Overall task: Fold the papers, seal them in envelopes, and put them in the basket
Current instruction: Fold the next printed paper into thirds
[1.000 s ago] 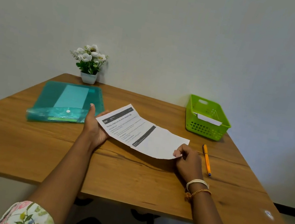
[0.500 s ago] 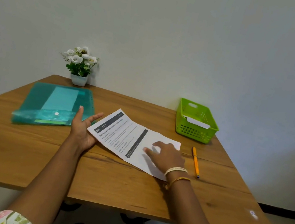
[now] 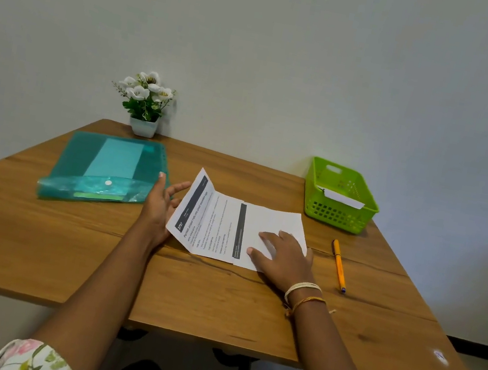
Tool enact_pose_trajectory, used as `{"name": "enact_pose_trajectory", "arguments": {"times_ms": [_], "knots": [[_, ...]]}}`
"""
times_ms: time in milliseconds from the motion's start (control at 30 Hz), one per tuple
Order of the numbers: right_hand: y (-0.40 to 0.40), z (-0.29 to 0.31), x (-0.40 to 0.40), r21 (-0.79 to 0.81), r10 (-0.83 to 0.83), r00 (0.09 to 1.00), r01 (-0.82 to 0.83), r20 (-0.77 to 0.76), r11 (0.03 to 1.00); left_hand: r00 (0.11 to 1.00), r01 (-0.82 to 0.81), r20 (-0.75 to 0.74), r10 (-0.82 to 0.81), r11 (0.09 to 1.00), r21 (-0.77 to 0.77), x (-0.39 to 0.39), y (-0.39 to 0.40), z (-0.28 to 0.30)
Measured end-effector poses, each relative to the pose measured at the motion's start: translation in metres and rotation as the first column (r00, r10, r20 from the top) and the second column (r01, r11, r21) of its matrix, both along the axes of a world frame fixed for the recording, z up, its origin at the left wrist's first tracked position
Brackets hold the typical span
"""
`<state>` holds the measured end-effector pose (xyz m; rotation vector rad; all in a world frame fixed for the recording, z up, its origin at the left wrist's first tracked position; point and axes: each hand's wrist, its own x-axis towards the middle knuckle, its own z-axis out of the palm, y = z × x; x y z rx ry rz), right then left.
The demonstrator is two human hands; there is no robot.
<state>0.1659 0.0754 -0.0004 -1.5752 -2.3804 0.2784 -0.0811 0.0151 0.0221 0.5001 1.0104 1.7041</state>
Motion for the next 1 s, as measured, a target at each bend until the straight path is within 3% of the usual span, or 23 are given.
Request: {"name": "enact_pose_trajectory", "arguments": {"times_ms": [100, 200, 300, 400, 633, 733, 867, 1000], "knots": [[-0.01, 0.0, -0.005, 0.112, 0.01, 1.0, -0.012, 0.013, 0.994, 0.988, -0.037, -0.149, 0.038, 0.999, 0.011, 0.008, 0.003, 0.0], [-0.018, 0.002, -0.014, 0.224, 0.033, 0.999, -0.037, 0.022, 0.974, 0.906, -0.05, -0.421, 0.05, 0.999, 0.012, 0.022, 0.002, 0.001], [-0.021, 0.001, -0.019, 0.221, 0.105, 0.994, -0.103, 0.004, 0.97, 0.705, -0.066, -0.708, 0.039, 0.998, -0.01, 0.034, -0.001, -0.001], [-0.023, 0.001, -0.021, 0.195, 0.187, 0.981, -0.175, -0.045, 0.965, 0.485, -0.066, -0.875, 0.0, 0.997, -0.036, 0.039, 0.002, -0.008], [-0.032, 0.006, -0.025, 0.148, 0.256, 0.953, -0.233, -0.159, 0.961, 0.081, -0.093, -0.99, -0.116, 0.988, -0.123, 0.036, 0.012, -0.023], [-0.033, 0.006, -0.025, 0.148, 0.308, 0.942, -0.288, -0.134, 0.946, 0.031, -0.159, -0.994, -0.101, 0.982, -0.104, 0.044, 0.014, -0.026], [-0.031, 0.006, -0.025, 0.158, 0.305, 0.946, -0.286, -0.111, 0.945, -0.126, -0.363, -0.989, -0.083, 0.931, -0.032, 0.057, 0.017, -0.023], [-0.03, 0.004, -0.025, 0.159, 0.297, 0.945, -0.275, -0.137, 0.948, -0.079, -0.458, -0.991, -0.104, 0.887, -0.056, 0.068, 0.025, -0.016]]}}
